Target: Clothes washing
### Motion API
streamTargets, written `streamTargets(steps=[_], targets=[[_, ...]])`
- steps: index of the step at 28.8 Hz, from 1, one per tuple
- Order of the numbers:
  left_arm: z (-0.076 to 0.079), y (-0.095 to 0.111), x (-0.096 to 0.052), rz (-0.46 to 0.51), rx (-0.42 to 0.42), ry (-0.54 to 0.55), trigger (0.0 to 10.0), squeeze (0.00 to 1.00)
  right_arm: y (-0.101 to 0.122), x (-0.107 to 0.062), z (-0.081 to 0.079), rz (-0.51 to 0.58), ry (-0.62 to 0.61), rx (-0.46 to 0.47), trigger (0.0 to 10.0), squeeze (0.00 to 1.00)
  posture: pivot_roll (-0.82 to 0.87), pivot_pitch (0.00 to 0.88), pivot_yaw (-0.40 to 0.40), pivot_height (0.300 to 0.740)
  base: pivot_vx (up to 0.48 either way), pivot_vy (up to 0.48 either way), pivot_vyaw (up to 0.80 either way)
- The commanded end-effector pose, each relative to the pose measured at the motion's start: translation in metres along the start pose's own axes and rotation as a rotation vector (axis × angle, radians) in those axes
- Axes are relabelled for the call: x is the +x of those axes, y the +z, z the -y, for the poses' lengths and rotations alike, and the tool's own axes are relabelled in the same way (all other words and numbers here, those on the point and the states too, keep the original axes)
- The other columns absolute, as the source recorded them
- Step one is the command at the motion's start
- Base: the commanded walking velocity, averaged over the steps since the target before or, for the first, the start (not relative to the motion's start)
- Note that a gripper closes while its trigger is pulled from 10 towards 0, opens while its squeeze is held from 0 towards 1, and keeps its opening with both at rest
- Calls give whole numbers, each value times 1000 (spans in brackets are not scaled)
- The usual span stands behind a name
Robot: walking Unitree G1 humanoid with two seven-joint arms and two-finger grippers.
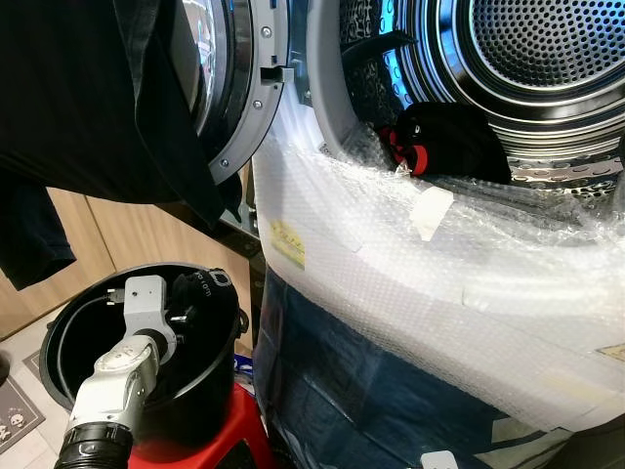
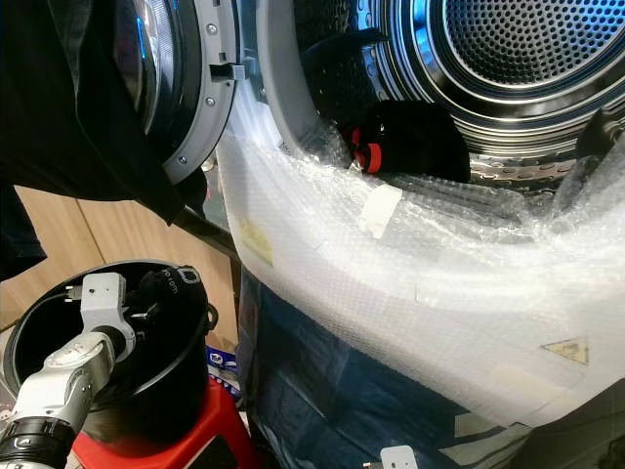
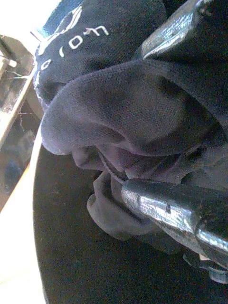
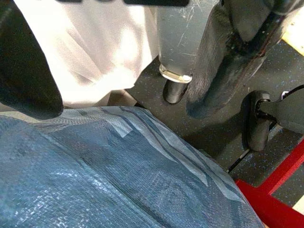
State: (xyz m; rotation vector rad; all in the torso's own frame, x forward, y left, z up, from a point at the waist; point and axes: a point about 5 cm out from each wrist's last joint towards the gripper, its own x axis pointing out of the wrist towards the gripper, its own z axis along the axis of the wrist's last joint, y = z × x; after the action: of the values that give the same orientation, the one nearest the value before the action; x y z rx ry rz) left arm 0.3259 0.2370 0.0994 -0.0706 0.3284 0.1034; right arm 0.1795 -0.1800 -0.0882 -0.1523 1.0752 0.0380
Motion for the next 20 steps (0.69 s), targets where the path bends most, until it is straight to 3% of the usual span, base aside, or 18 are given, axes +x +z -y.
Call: streamTargets(steps=[1,7,20], targets=[[0,4,2,20,-7,11,0,0,-5,0,0,-10,0,-14,10000,0,236,7,-28,740,0,0,0],[8,4,2,34,-17,5,0,0,-7,-1,2,-13,-7,-14,10000,0,232,15,-41,740,0,0,0],[6,5,-1,63,1,23,0,0,-1,0,5,-3,-6,-33,10000,0,238,32,-54,740,0,0,0]])
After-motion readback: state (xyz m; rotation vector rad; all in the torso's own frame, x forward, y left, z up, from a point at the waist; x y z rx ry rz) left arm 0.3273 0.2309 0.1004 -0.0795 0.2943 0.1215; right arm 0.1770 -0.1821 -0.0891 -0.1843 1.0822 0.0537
